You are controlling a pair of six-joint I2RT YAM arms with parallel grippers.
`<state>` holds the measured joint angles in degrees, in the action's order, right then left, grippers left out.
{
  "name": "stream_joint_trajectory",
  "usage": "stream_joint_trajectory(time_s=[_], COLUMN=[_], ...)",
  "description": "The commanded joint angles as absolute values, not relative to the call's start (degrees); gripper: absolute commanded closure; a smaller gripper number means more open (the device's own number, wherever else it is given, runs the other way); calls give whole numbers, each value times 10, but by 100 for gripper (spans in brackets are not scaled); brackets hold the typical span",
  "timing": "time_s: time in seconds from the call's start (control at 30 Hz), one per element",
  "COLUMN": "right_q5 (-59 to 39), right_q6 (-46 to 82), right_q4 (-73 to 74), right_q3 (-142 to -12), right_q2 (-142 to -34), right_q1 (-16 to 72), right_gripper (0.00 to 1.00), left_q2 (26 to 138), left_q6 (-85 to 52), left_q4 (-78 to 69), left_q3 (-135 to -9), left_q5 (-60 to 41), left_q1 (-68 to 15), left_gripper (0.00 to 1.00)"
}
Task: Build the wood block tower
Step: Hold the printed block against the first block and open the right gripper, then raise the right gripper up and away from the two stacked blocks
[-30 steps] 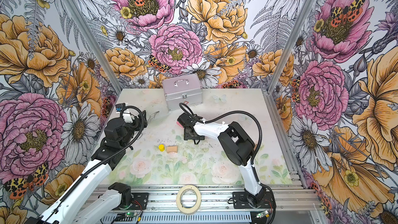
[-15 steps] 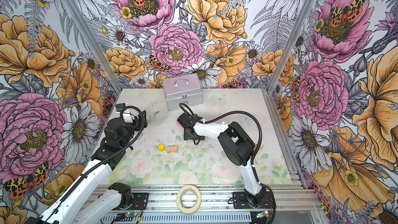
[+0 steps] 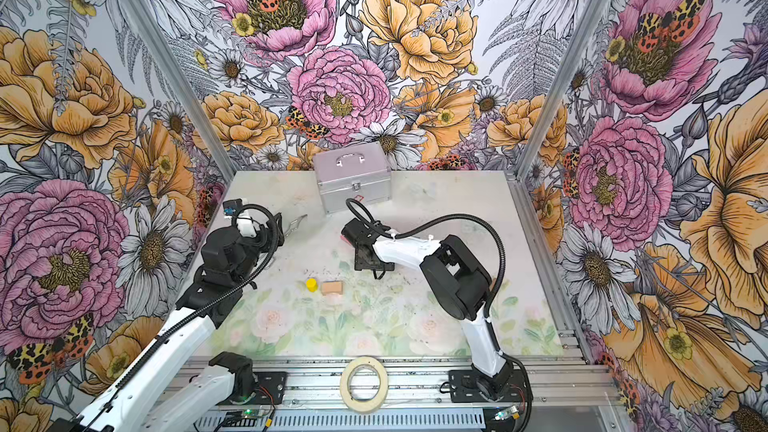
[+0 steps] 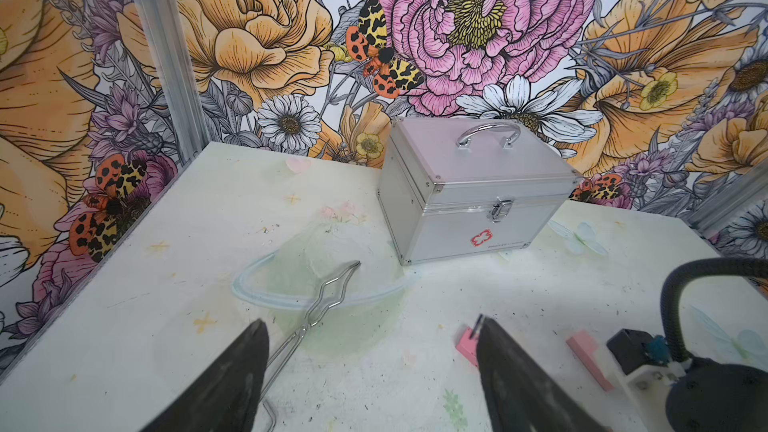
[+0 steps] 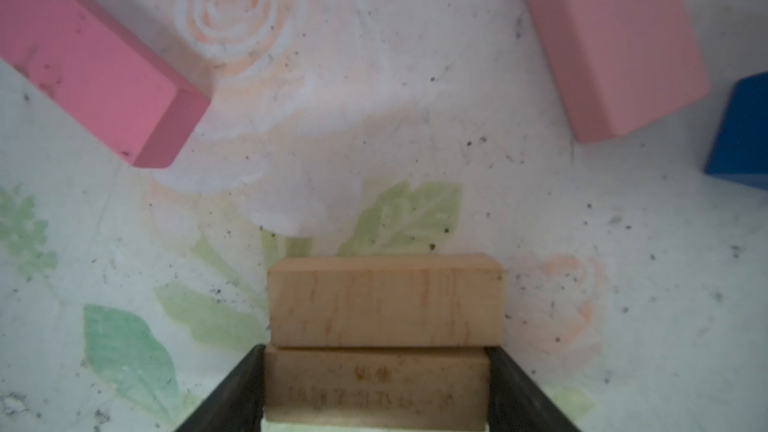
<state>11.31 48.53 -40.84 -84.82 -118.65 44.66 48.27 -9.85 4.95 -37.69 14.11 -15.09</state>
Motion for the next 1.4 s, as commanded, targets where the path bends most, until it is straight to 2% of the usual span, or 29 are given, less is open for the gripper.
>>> stream_joint_trajectory(time_s=[0.0,0.4,0.67,1.07,1.37], right_q5=[124,120,119,116,110], right_q6=[494,490,482,466,458], right_q4=[-417,-417,-416,-416,-417], right_q3=[-831,-832,-835,-845,-837], right_q2=[-1195,-1194,-1193,-1174,-1103], right_q1=[442,443,443,450,451], right_gripper=[54,32,8,1,1], left_q2=[483,483,483,483,483], left_q6=[-86,-85,-85,-85,-88], left_q4=[48,49,48,49,50], left_q3=[-368,-368,-368,-368,-372], left_q5=[142,142,142,142,141], left_q1=[-149,-149,-149,-148,-149], left_gripper=[20,20,20,20,20])
